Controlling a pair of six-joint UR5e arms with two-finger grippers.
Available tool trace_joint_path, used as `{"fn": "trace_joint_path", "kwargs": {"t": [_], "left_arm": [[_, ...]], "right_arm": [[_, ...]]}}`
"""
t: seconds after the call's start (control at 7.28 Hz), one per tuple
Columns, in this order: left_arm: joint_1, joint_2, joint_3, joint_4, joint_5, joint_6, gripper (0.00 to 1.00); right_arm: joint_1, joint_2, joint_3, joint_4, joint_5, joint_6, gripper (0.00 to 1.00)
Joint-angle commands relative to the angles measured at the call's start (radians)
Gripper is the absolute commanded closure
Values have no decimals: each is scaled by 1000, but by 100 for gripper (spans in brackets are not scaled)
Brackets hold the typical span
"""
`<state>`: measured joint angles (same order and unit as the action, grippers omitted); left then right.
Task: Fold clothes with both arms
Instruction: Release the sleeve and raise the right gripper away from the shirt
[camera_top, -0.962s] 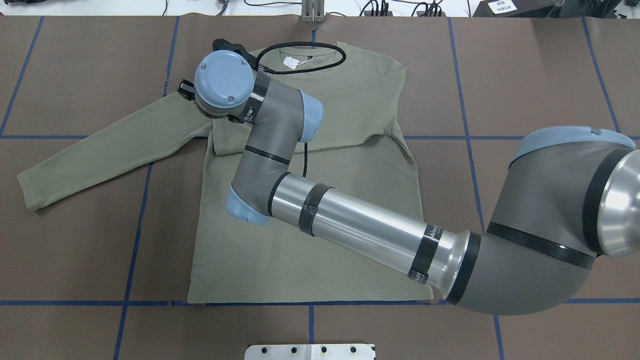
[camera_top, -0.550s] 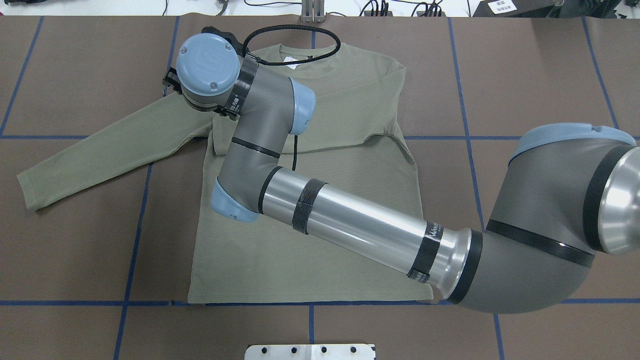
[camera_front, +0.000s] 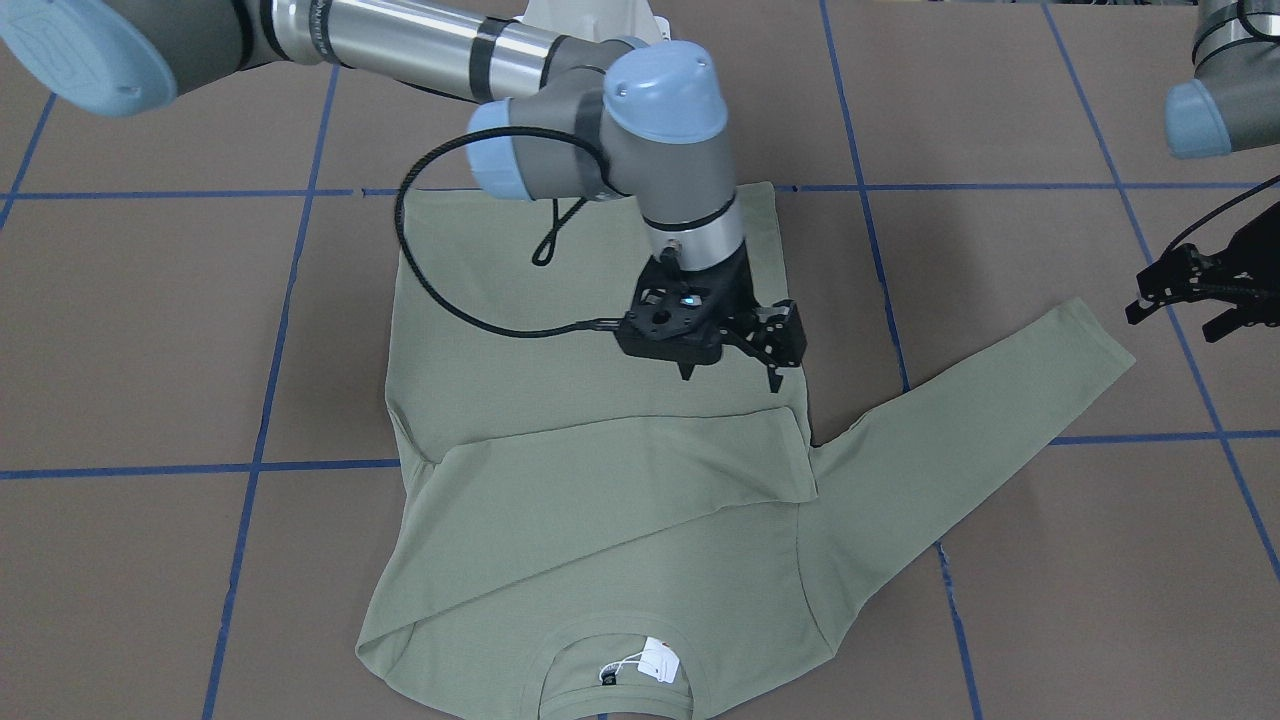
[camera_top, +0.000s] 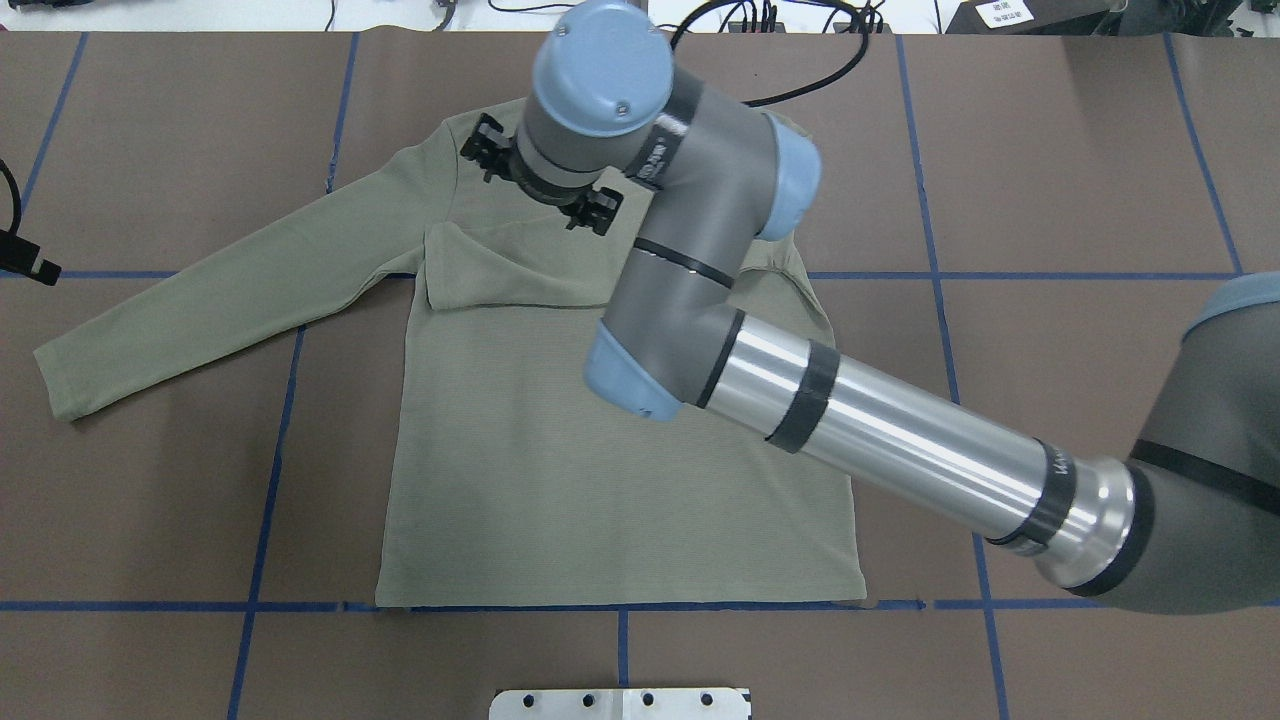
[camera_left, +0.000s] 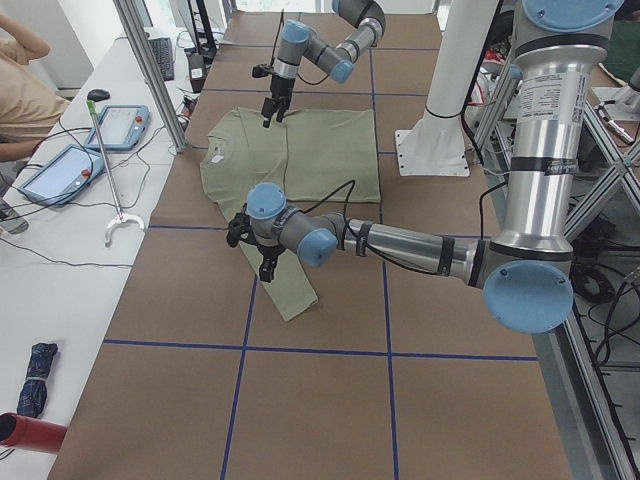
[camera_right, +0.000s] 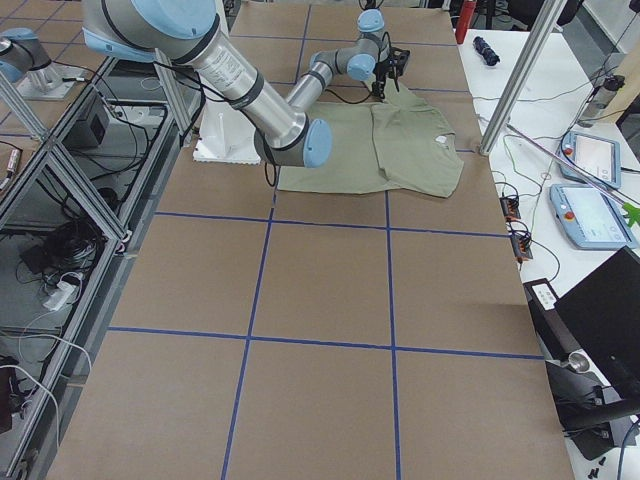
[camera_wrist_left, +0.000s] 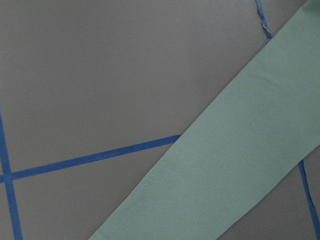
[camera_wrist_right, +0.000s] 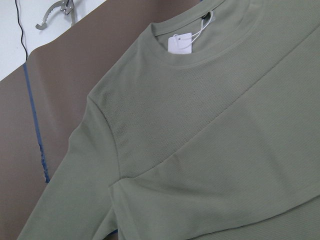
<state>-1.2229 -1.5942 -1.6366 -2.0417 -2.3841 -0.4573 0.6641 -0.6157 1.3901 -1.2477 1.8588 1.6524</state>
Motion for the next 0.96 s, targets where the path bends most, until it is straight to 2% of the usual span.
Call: {"fn": "trace_joint_path", "kwargs": {"t": [0.0, 0.14, 0.27, 0.41, 0.82], "left_arm": [[83, 39, 159, -377, 31, -247, 1], [104, 45, 241, -470, 96, -291, 1], [105, 60, 307, -523, 94, -288, 4], [105, 88, 334, -578, 95, -303, 7], [105, 56, 331, -588, 100, -299, 9]], "right_arm": [[119, -268, 250, -2, 138, -133, 0], [158, -357, 303, 1, 172, -179, 0], [185, -393, 319, 4, 207, -212, 0], [183, -392, 319, 5, 201, -217, 0], [181, -395, 325, 5, 195, -217, 0]]}}
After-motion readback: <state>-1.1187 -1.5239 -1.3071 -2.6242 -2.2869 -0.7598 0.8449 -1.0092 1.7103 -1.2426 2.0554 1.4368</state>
